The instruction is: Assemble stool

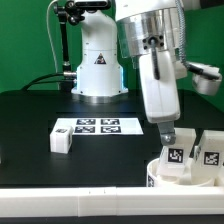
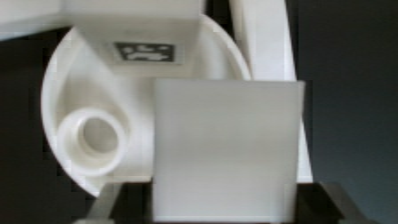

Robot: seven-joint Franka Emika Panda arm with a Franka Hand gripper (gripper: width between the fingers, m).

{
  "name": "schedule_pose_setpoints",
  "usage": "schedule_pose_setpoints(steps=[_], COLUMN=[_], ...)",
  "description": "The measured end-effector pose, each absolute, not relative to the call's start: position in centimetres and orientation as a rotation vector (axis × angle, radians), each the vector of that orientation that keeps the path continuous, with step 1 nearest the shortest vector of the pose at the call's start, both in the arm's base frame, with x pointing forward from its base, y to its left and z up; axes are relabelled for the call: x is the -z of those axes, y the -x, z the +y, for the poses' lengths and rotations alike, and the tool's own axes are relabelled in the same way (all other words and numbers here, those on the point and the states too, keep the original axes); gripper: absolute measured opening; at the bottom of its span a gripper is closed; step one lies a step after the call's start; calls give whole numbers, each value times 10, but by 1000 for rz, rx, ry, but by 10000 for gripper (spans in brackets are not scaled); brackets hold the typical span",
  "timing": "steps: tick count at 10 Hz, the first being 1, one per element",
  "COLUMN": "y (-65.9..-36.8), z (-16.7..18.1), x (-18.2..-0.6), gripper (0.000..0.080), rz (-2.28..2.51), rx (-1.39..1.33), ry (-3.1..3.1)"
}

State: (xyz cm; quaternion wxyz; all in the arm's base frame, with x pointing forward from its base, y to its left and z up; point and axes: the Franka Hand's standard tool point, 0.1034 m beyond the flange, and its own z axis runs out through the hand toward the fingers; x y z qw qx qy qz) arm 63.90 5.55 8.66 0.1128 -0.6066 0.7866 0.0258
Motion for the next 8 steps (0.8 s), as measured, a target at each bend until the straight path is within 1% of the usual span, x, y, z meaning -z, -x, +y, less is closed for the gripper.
schedule_pose_setpoints(steps=[3,4,5,6,7,8], y=[-639,-639,-640,-643,-645,-646], z=[56,57,61,65,69,70], x=[-87,-88,-93,-98,-102,-104], gripper=[337,420,585,585,636,646], rz=[2379,2350,2306,2285,2252,2160], rx=[-106,-106,-135,-154,-146,-129], ry=[1678,1724,1791,1816,1846,1942])
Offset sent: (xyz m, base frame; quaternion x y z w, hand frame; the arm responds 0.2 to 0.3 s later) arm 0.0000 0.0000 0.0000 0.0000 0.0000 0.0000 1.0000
